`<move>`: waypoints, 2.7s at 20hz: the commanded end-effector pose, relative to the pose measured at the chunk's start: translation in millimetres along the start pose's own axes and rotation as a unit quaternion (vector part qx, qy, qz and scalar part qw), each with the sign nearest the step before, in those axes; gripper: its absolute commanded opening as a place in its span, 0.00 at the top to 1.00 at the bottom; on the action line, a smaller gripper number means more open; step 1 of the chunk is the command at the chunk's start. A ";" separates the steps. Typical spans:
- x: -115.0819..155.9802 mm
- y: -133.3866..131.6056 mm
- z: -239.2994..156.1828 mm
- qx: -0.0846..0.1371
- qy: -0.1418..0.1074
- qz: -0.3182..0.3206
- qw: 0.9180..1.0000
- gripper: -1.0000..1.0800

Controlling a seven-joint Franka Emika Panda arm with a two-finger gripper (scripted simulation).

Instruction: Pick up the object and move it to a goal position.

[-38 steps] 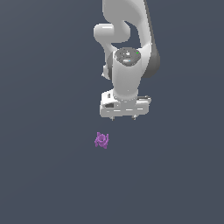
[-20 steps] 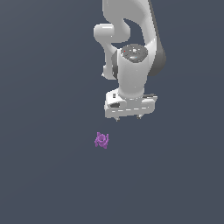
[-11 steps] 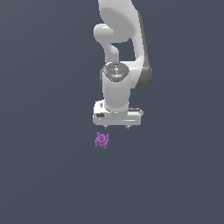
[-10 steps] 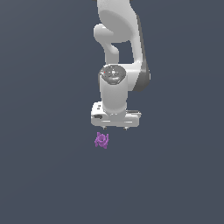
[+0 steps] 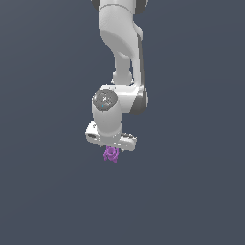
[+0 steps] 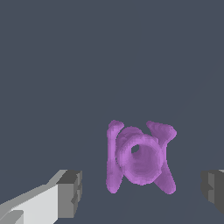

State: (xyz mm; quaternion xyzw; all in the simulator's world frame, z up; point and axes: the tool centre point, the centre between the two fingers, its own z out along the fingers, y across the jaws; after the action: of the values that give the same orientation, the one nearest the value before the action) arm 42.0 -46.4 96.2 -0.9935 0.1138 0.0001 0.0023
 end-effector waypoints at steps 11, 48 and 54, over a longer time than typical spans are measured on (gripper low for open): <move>1.9 6.3 24.7 -0.002 0.000 0.008 1.000 0.04; -27.5 74.0 34.1 -0.002 0.000 0.010 1.000 1.00; -53.1 133.0 15.3 -0.002 0.000 0.010 1.000 1.00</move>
State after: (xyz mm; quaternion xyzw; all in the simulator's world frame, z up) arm -29.9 -151.1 75.6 -0.9923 0.1235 0.0002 0.0002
